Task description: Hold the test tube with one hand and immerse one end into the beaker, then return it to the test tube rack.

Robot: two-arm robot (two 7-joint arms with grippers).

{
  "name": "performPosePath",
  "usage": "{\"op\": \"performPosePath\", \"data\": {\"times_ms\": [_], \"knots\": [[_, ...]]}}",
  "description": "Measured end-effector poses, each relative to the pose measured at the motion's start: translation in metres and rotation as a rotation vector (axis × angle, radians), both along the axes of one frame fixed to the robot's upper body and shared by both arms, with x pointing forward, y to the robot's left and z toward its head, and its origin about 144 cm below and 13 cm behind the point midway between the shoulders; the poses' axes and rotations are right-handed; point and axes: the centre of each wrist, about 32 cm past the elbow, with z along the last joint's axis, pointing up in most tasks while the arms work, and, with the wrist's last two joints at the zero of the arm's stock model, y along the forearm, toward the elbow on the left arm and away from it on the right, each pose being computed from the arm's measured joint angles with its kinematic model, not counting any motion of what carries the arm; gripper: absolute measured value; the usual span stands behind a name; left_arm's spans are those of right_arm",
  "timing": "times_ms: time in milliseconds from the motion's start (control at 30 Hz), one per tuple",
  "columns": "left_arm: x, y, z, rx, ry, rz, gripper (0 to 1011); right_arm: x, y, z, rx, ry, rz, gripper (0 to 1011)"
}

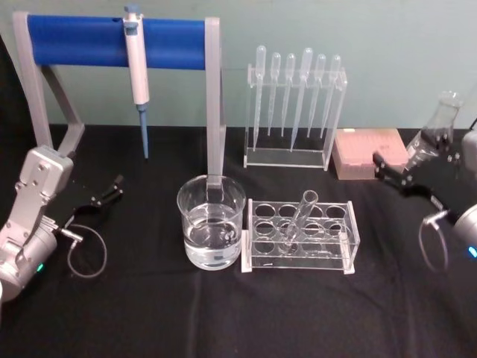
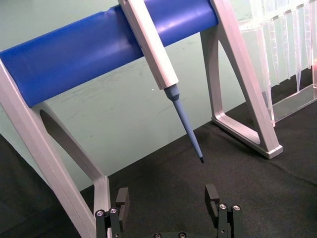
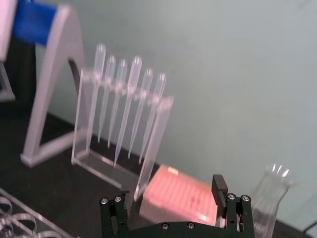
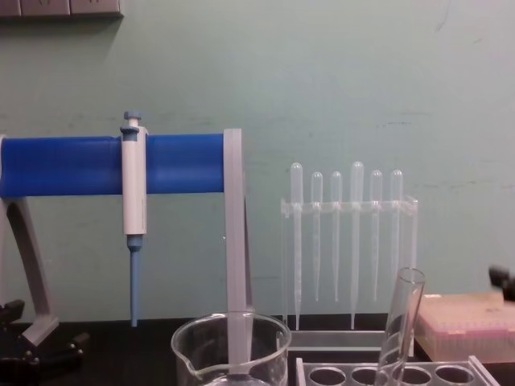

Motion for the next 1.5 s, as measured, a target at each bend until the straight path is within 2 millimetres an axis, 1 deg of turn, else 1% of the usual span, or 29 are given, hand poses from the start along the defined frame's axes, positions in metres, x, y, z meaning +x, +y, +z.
{"op": "performPosePath", "data": {"times_ms": [33,133,233,300,367,500,633,767,833,1033,1167,1333,1500], "knots": [[0.000,0.000,0.000,0.000,0.000,0.000,1000,-0.001,-0.002,0.008,0.012,-0.012,0.007,1002],[0.000,0.000,0.000,0.000,0.000,0.000,1000,-0.004,-0.007,0.021,0.041,-0.021,0.033,1002],[0.000,0.000,0.000,0.000,0.000,0.000,1000,-0.009,-0.011,0.028,0.063,-0.011,0.067,1003],[0.000,0.000,0.000,0.000,0.000,0.000,1000,-0.015,-0.019,0.033,0.092,0.018,0.129,1003],[0.000,0.000,0.000,0.000,0.000,0.000,1000,-0.018,-0.023,0.035,0.106,0.039,0.170,1003],[0.000,0.000,0.000,0.000,0.000,0.000,1000,-0.026,-0.035,0.034,0.134,0.104,0.311,1003],[0.000,0.000,0.000,0.000,0.000,0.000,1000,-0.030,-0.046,0.028,0.122,0.166,0.498,1003],[0.000,0.000,0.000,0.000,0.000,0.000,1000,-0.029,-0.049,0.023,0.089,0.193,0.623,1003],[0.000,0.000,0.000,0.000,0.000,0.000,1000,-0.028,-0.049,0.019,0.073,0.206,0.672,1002],[0.000,0.000,0.000,0.000,0.000,0.000,1000,-0.020,-0.041,0.012,0.052,0.218,0.720,1002],[0.000,0.000,0.000,0.000,0.000,0.000,1000,-0.014,-0.036,0.011,0.050,0.211,0.730,1003],[0.000,0.000,0.000,0.000,0.000,0.000,1000,0.001,-0.023,0.013,0.049,0.210,0.760,1003],[0.000,0.000,0.000,0.000,0.000,0.000,1000,0.010,-0.015,0.014,0.061,0.210,0.767,1003]]}}
